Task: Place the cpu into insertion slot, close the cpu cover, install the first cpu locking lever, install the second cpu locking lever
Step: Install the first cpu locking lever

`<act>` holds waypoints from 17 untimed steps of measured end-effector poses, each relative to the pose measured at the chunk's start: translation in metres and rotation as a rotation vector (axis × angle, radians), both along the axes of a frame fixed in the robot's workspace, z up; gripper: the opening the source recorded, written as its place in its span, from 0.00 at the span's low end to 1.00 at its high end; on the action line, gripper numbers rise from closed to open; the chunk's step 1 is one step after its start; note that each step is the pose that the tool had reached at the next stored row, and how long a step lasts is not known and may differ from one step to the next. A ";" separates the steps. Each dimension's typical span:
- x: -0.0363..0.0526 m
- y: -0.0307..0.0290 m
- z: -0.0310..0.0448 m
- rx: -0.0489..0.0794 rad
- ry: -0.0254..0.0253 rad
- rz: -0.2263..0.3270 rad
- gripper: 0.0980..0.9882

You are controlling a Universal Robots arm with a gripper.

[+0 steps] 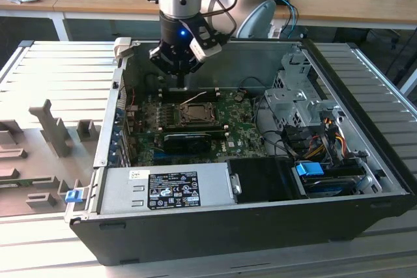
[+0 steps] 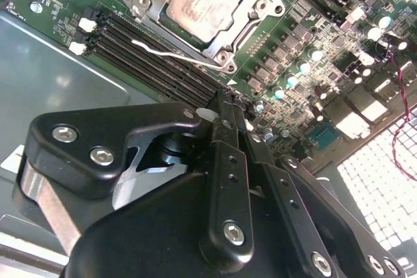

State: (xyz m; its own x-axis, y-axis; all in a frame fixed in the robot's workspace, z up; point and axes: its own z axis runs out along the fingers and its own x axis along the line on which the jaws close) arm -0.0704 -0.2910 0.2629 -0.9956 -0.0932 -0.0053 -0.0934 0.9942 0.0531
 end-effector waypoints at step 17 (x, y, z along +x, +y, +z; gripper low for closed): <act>0.0068 0.0000 -0.0010 0.000 0.0000 -0.002 0.01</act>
